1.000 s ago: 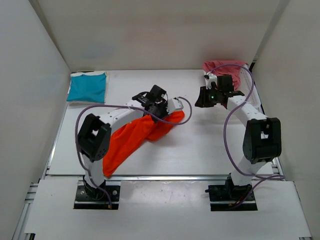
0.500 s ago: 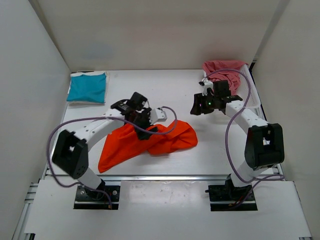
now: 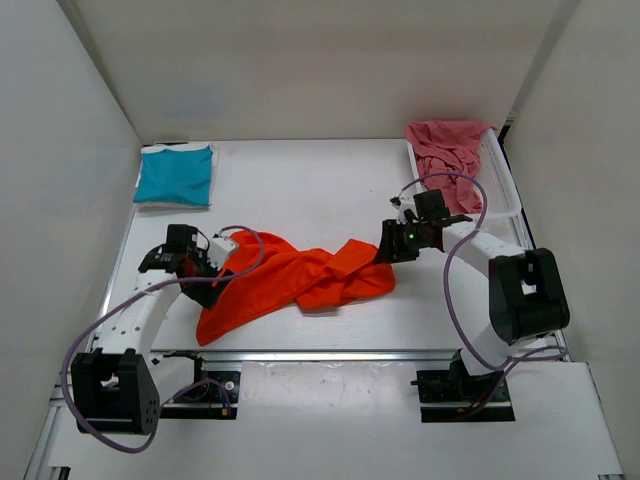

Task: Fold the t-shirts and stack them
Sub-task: Flatten out the tshirt

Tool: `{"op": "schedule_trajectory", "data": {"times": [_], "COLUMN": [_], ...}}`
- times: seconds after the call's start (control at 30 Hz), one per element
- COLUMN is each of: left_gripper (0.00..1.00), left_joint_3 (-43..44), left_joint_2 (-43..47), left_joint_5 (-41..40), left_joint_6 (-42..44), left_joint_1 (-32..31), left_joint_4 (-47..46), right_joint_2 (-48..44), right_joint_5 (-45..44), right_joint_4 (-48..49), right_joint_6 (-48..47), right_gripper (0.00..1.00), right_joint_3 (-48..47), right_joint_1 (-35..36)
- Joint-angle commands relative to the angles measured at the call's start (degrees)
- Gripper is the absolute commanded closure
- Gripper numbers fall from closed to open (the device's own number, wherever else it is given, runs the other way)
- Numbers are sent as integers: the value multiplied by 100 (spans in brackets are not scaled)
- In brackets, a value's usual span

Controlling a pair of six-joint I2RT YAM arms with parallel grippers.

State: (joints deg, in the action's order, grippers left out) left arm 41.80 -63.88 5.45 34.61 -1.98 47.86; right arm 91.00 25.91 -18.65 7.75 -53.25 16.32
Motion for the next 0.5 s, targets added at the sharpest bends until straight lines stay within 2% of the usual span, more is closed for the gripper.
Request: {"op": "schedule_trajectory", "data": {"times": [0.0, 0.13, 0.17, 0.23, 0.47], "left_gripper": [17, 17, 16, 16, 16], "left_joint_3": [-234, -462, -532, -646, -717], "left_joint_2": [507, 648, 648, 561, -80], "left_joint_5": [-185, -351, -378, -457, -826], "left_joint_6": [-499, -526, -482, -438, -429], "left_joint_1": [13, 189, 467, 558, 514], "left_joint_4": [-417, -417, -426, -531, -936], "right_joint_2": [347, 620, 638, 830, 1086], "right_joint_5": [308, 415, 467, 581, 757], "right_joint_4": [336, 512, 582, 679, 512], "right_joint_6": [491, 560, 605, 675, 632], "right_gripper": [50, 50, 50, 50, 52], "right_joint_3": [-369, -624, -607, -660, -862], "right_joint_1": [-269, -226, -217, -199, -330]}}
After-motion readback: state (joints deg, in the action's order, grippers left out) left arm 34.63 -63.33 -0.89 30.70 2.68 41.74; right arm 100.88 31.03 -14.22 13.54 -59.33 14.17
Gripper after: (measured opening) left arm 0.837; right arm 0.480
